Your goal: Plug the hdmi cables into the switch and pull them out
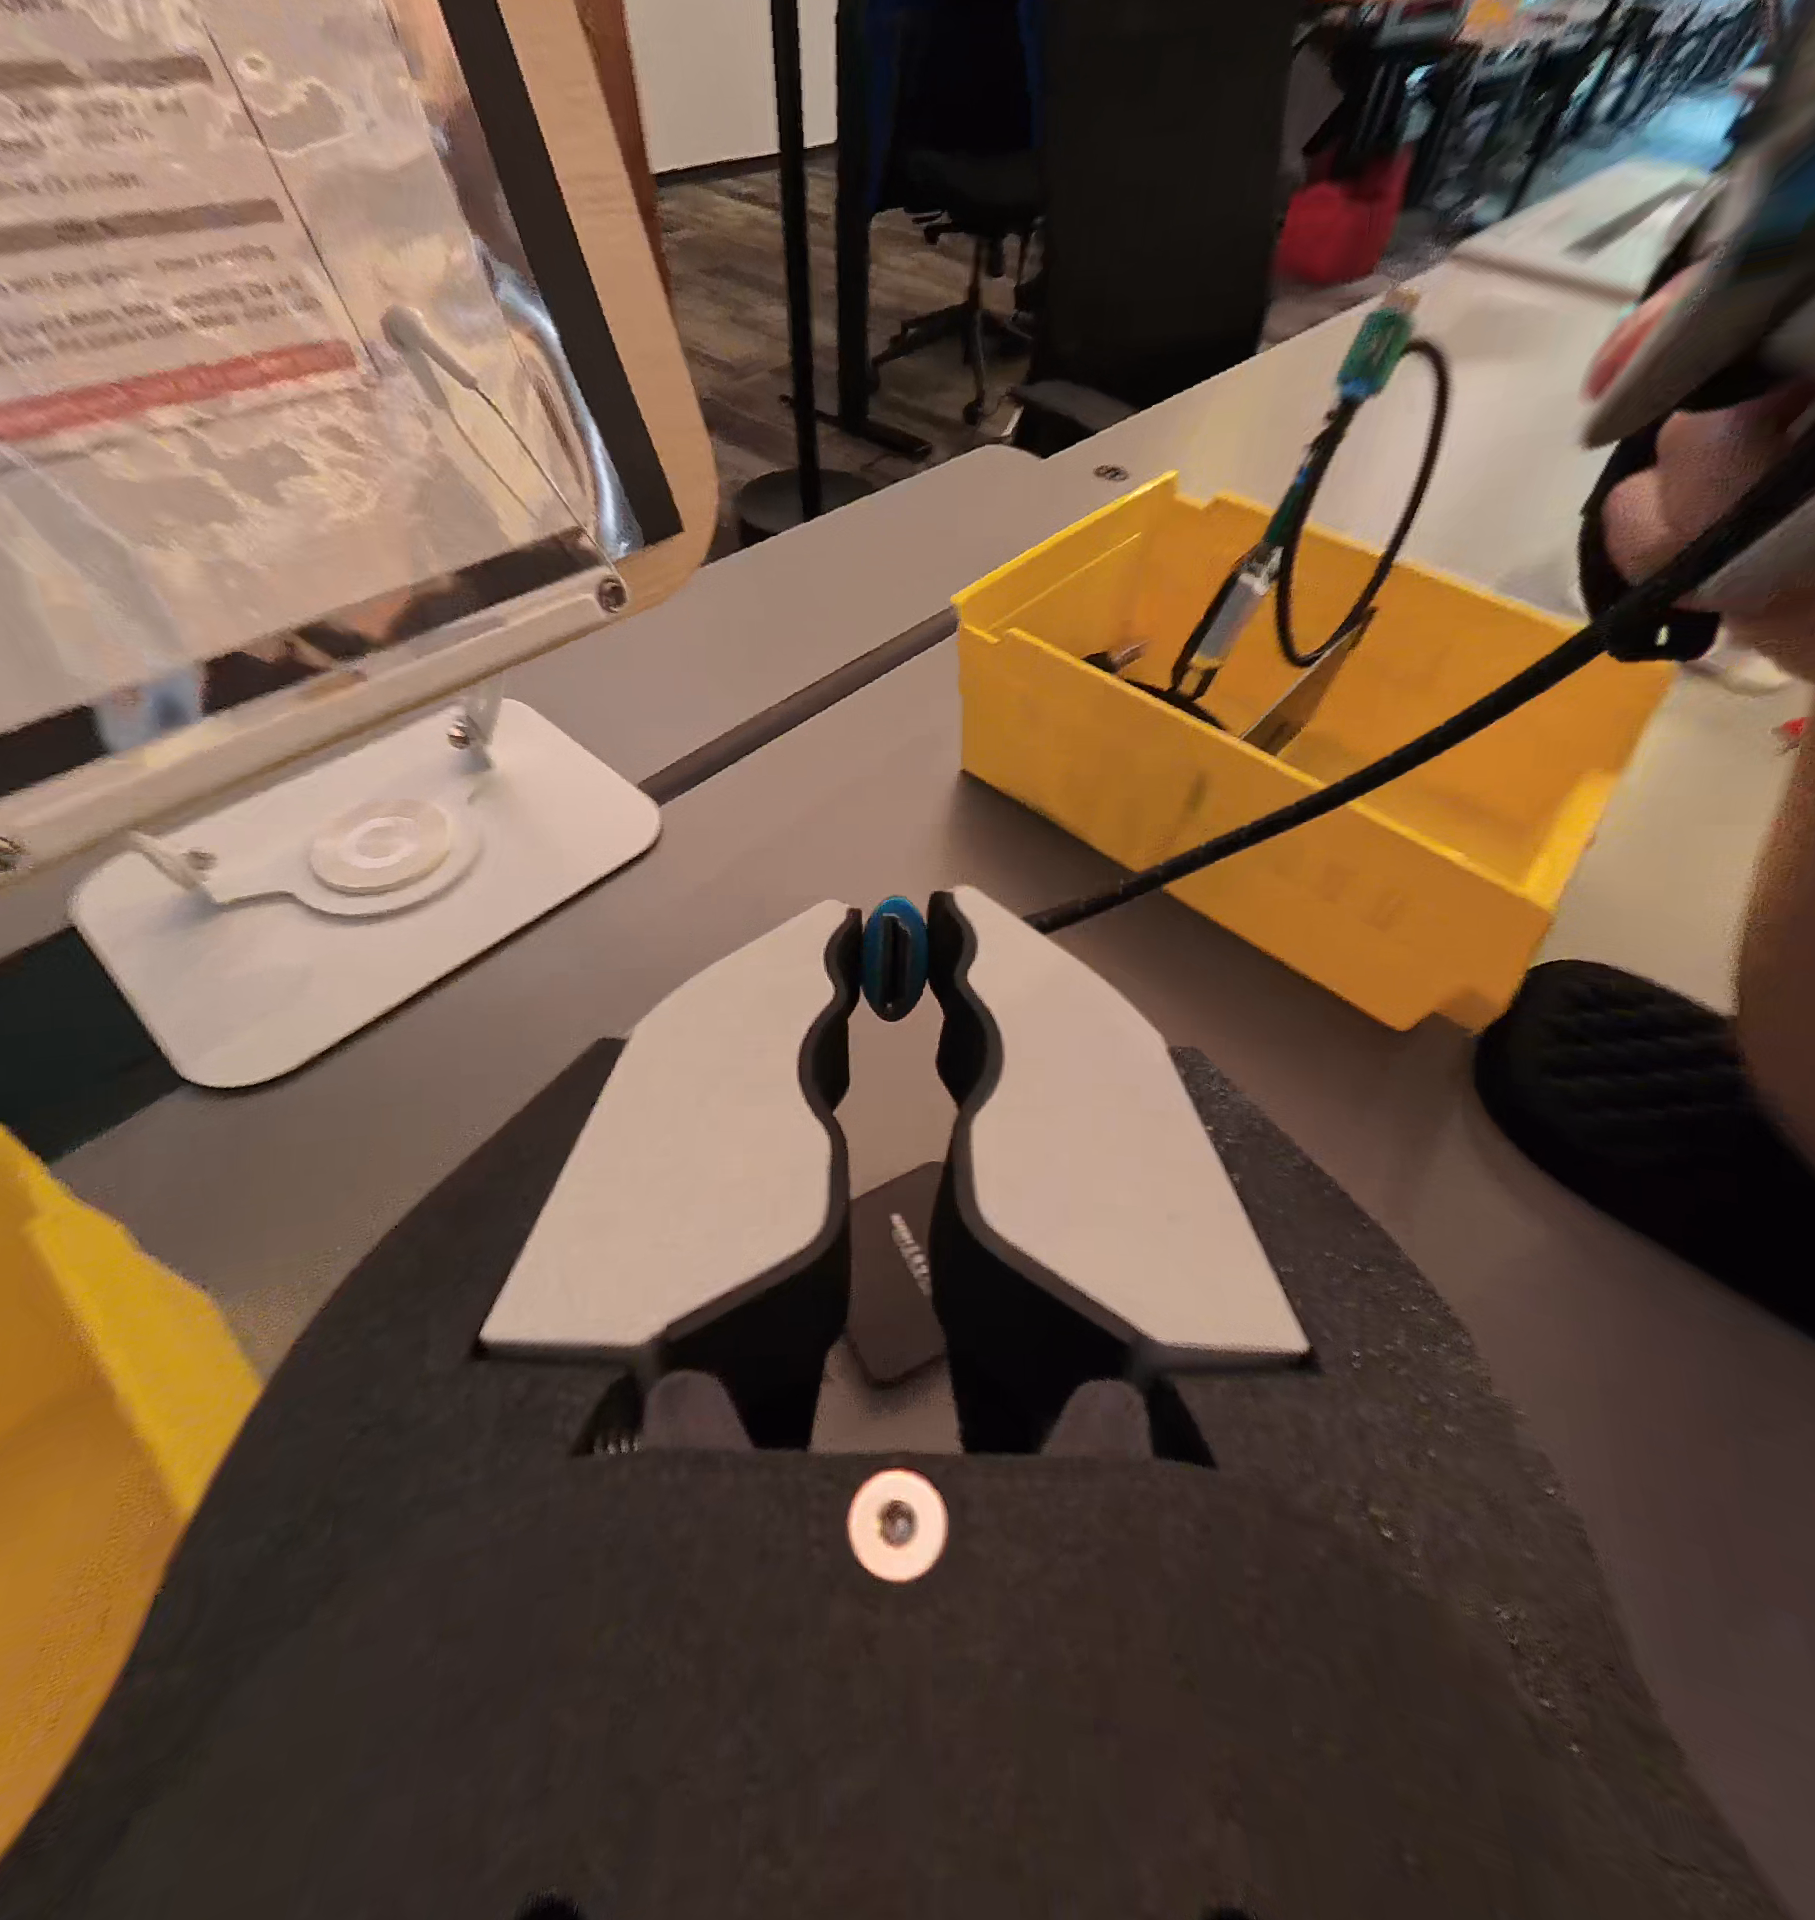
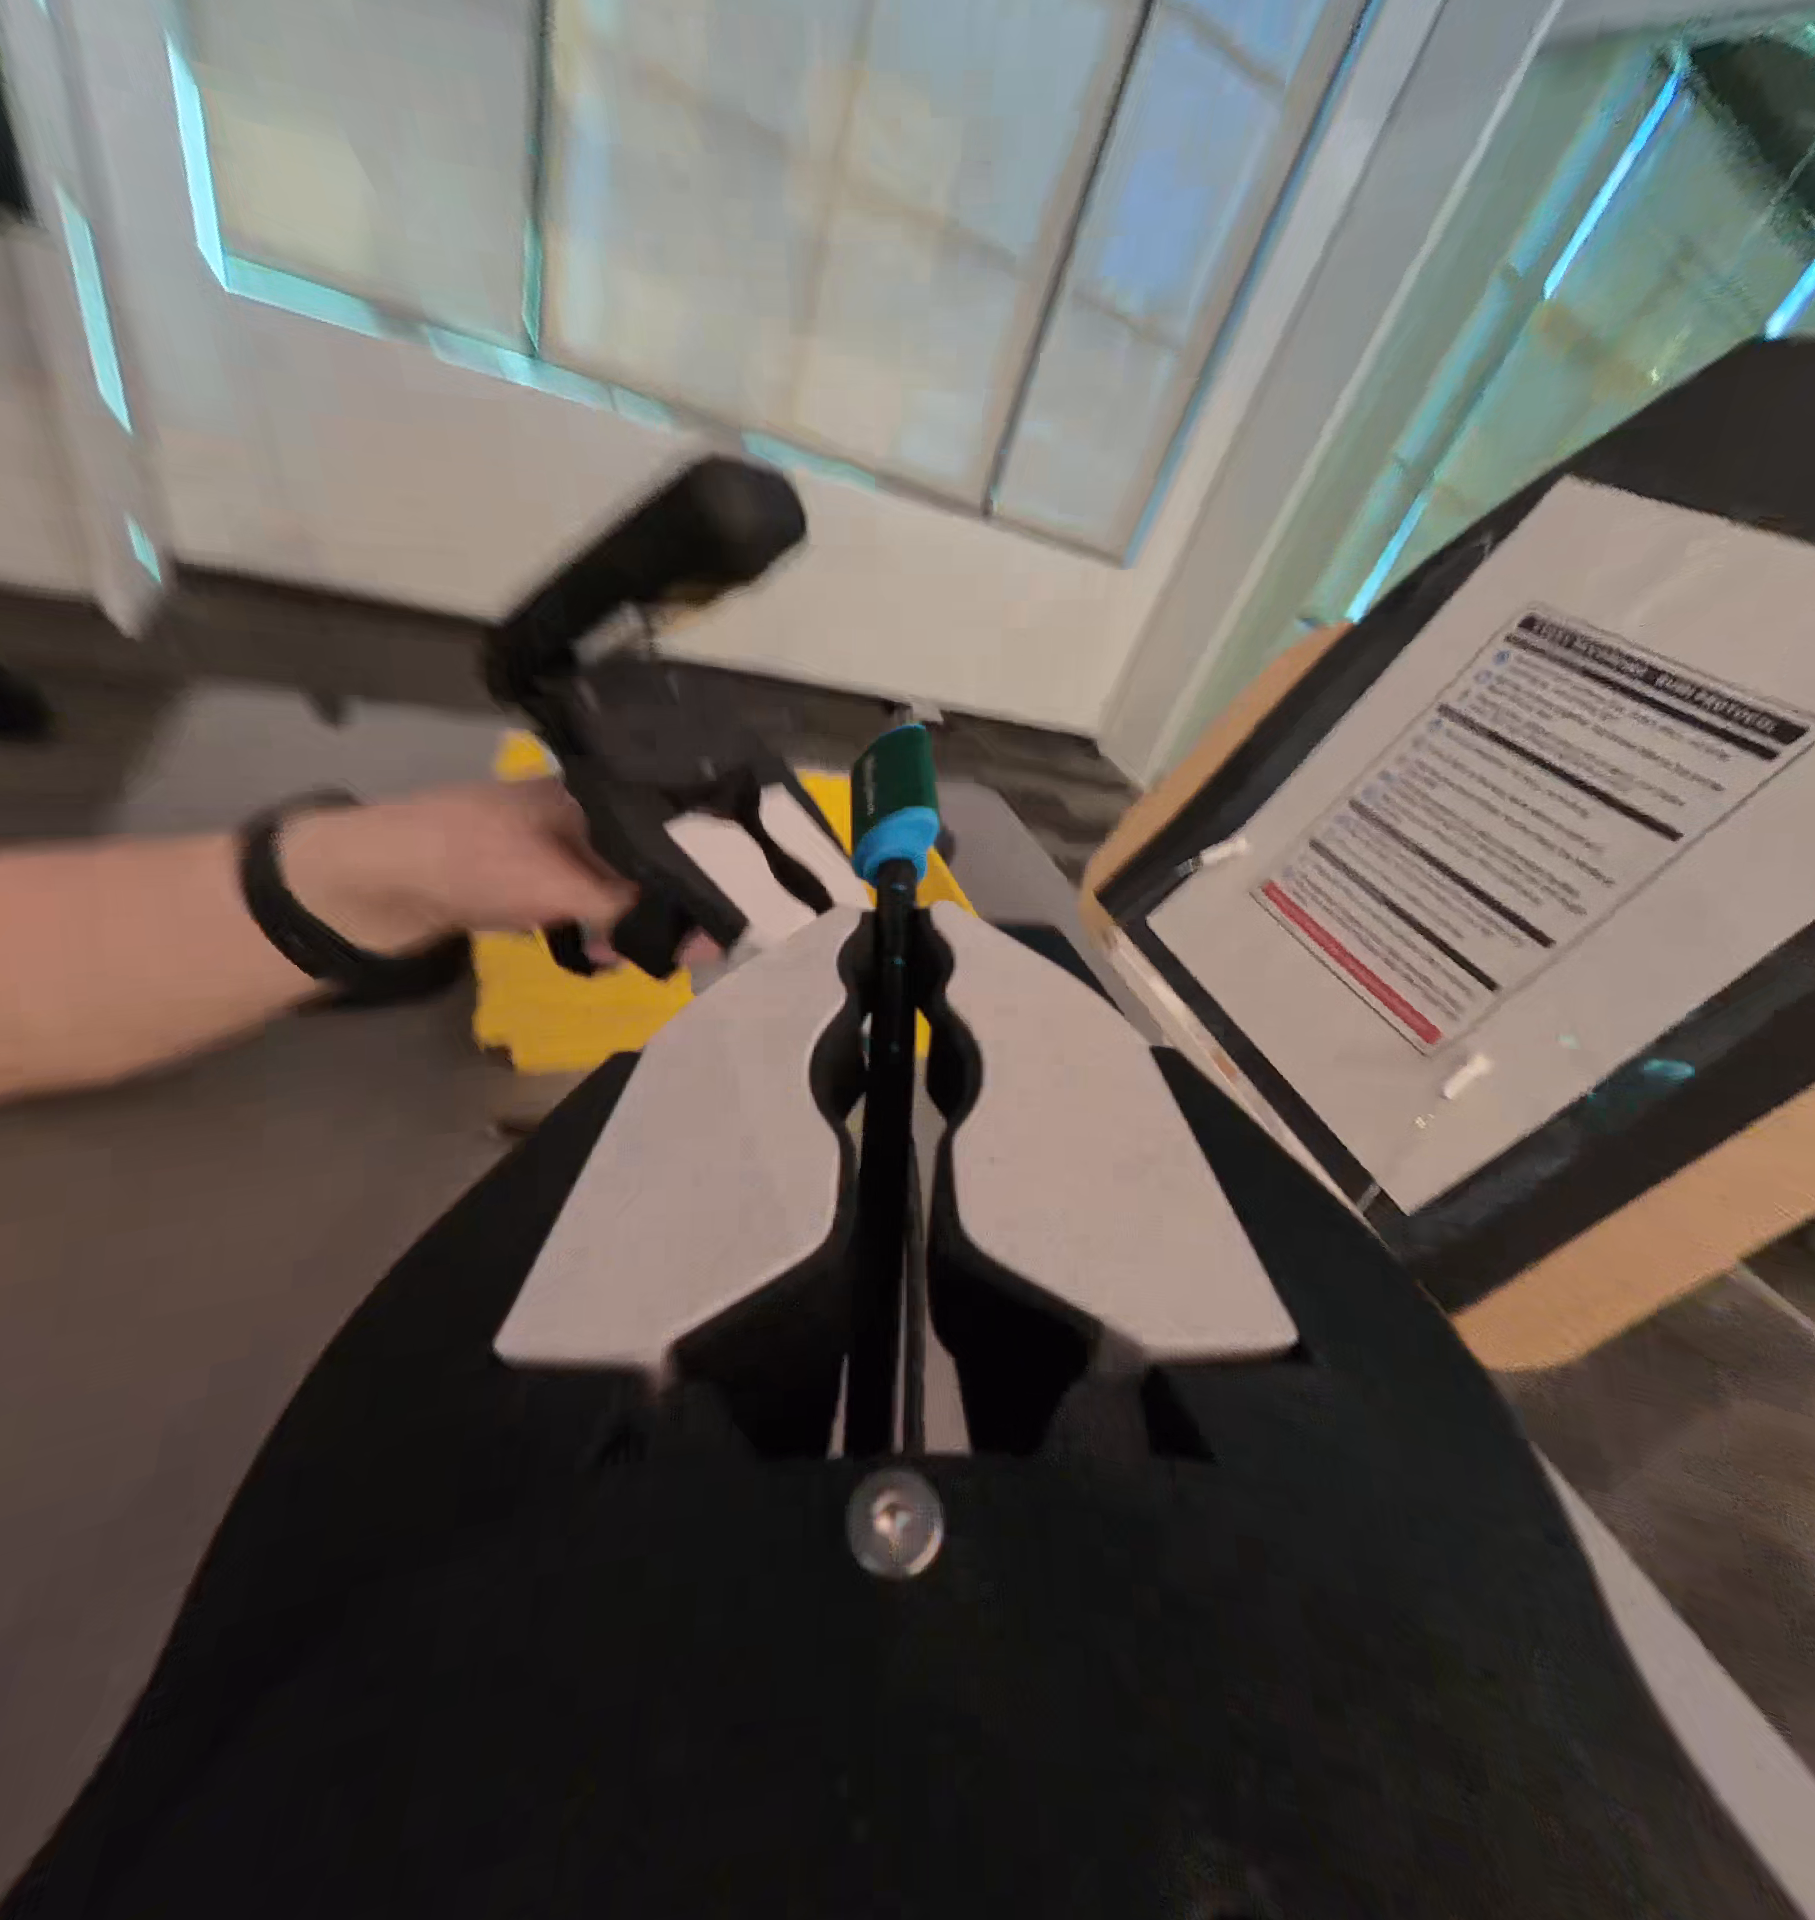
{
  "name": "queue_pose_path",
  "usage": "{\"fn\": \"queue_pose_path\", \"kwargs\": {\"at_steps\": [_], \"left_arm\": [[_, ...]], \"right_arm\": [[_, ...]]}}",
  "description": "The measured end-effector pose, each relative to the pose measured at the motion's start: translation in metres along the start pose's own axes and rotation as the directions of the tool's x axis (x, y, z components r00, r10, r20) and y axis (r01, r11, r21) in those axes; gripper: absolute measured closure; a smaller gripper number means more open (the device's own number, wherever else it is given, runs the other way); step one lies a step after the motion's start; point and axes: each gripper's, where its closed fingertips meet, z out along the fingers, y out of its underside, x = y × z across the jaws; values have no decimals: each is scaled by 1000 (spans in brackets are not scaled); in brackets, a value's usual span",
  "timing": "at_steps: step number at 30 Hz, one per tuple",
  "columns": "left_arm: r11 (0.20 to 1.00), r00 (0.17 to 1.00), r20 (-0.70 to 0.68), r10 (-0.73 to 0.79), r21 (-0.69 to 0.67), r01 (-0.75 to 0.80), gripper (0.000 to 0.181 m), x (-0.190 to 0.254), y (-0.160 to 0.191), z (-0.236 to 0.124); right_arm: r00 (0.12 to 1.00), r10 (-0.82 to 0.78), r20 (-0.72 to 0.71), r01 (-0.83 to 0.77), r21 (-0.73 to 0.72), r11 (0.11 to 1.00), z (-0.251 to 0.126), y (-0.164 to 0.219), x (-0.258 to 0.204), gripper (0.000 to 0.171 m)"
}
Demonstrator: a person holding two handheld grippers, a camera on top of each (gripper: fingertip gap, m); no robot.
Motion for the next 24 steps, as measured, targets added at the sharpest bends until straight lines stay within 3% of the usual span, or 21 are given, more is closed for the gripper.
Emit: {"fn": "queue_pose_path", "kwargs": {"at_steps": [1, 6, 10, 14, 24], "left_arm": [[999, 998, -36, -42, 1, 42, 169, 1, 1, 0], [964, 938, -223, -267, -61, 260, 169, 6, 16, 10], [948, 907, -282, -314, -153, 280, 169, 22, 35, 27], [937, 896, -306, -320, -245, 251, 169, 43, 54, 44], [903, 883, -314, -349, -364, 228, 167, 52, 92, 68]], "right_arm": [[999, 44, 20, -45, 70, 997, -12, -12, 4, 164], [980, 186, 74, -200, 402, 893, -85, -68, 29, 165], [961, 255, 110, -272, 554, 787, -128, -86, 45, 165], [943, 281, 176, -329, 598, 730, -143, -93, 46, 165], [933, 260, 250, -361, 625, 692, -147, -104, 33, 164]]}}
